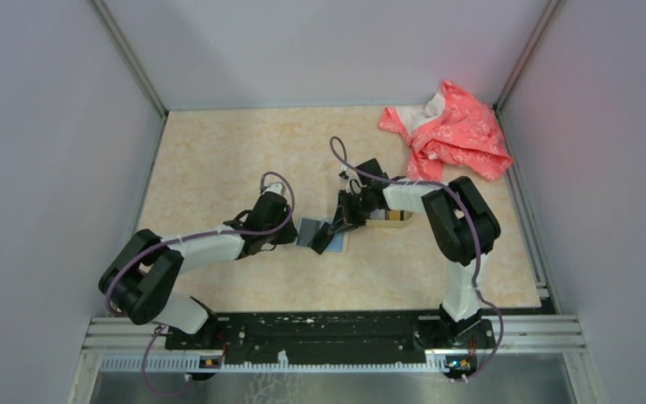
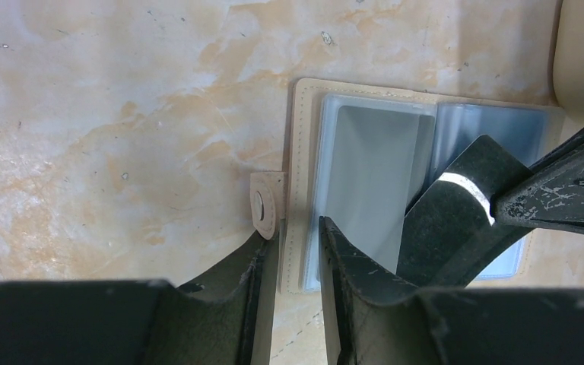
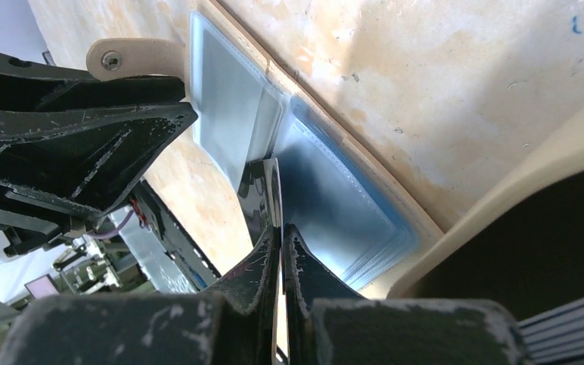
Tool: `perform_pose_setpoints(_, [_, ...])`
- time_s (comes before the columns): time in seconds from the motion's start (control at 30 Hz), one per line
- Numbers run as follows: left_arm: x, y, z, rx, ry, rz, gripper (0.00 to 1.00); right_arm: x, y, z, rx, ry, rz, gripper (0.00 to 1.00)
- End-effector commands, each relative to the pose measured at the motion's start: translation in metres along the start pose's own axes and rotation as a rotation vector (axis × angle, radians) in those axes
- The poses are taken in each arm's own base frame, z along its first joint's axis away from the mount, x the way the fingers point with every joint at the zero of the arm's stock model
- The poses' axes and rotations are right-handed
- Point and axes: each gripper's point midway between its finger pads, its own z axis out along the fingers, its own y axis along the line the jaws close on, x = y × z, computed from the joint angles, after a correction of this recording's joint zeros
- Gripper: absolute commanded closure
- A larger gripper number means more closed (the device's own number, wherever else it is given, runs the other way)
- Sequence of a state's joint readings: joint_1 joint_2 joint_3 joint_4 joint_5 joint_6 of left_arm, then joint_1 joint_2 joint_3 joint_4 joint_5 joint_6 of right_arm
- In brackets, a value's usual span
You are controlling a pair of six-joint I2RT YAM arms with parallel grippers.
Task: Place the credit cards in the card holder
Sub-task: Insert the credit card into the card holder.
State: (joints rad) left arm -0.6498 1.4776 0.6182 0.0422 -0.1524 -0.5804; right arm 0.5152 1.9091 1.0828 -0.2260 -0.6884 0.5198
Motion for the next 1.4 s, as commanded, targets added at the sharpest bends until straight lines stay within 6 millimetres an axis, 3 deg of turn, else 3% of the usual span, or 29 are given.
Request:
perform_pose_setpoints(0.0, [0.024, 0.021, 0.001, -0.064, 0.087, 0.048, 0.67, -0.009, 0.006, 0.006, -0.004, 0.0, -0.057, 1.0])
perform_pose_setpoints(0.27, [0.021, 0.018, 0.005, -0.065, 0.094, 0.073, 0.67, -0.008, 0.0, 0.012, 0.004, 0.064, -0.097, 0.99])
perform_pose_setpoints(0.63, [-0.001, 0.018, 0.011, -0.094, 0.08, 0.134, 0.67, -0.007, -0.009, 0.018, 0.033, 0.105, -0.089, 0.92])
perform_pose_setpoints(0.93, [-0.014, 0.014, 0.019, -0.091, 0.078, 0.153, 0.67, -0.009, -0.011, 0.019, 0.042, 0.103, -0.081, 0.83])
perform_pose_setpoints(1.37, [-0.018, 0.005, 0.02, -0.045, 0.083, 0.155, 0.67, -0.006, -0.026, 0.017, 0.107, 0.067, -0.039, 0.84])
